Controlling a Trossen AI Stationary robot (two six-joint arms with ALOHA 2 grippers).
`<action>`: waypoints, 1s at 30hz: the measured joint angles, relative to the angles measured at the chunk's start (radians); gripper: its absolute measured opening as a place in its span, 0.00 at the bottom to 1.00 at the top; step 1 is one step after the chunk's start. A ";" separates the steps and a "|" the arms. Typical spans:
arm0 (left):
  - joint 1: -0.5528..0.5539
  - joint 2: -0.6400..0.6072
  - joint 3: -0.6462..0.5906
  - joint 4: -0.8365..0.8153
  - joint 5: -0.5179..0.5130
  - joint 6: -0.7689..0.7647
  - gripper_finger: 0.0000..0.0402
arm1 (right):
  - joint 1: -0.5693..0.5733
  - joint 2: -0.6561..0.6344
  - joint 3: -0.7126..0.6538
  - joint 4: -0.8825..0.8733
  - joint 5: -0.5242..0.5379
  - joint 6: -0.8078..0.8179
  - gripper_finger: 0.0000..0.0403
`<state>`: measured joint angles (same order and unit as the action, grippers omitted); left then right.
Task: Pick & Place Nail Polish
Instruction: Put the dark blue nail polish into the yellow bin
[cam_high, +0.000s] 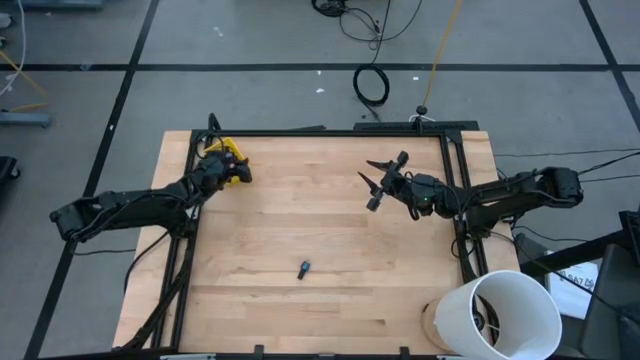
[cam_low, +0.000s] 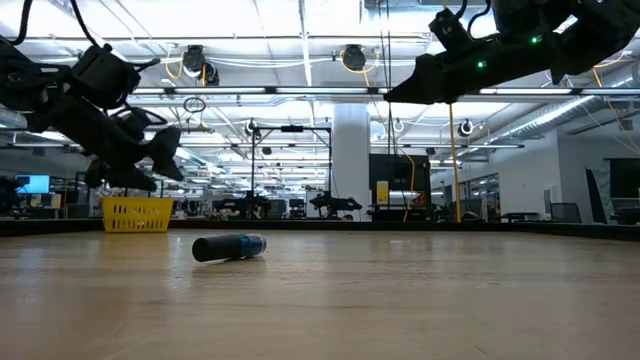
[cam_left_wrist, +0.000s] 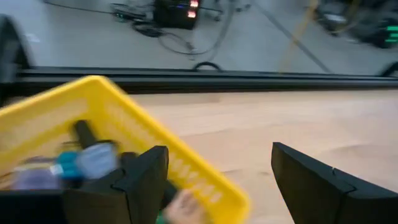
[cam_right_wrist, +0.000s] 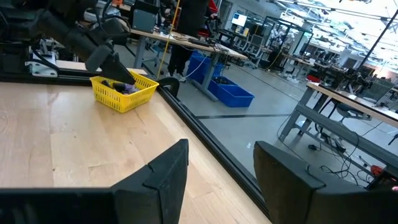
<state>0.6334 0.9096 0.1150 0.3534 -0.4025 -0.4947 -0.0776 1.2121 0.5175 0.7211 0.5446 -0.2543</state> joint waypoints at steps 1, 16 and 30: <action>0.000 0.000 0.000 0.012 0.028 0.002 0.69 | 0.000 0.000 0.000 0.000 0.000 0.000 0.42; -0.133 0.000 0.004 0.183 0.746 -0.058 0.67 | 0.000 0.000 0.000 0.008 0.000 0.000 0.42; -0.892 0.258 0.439 -0.260 0.225 -0.043 0.63 | -0.001 0.000 0.000 0.009 0.000 -0.026 0.42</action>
<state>-0.2590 1.1676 0.5544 0.0934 -0.1780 -0.5373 -0.0788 1.2118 0.5179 0.7300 0.5449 -0.2806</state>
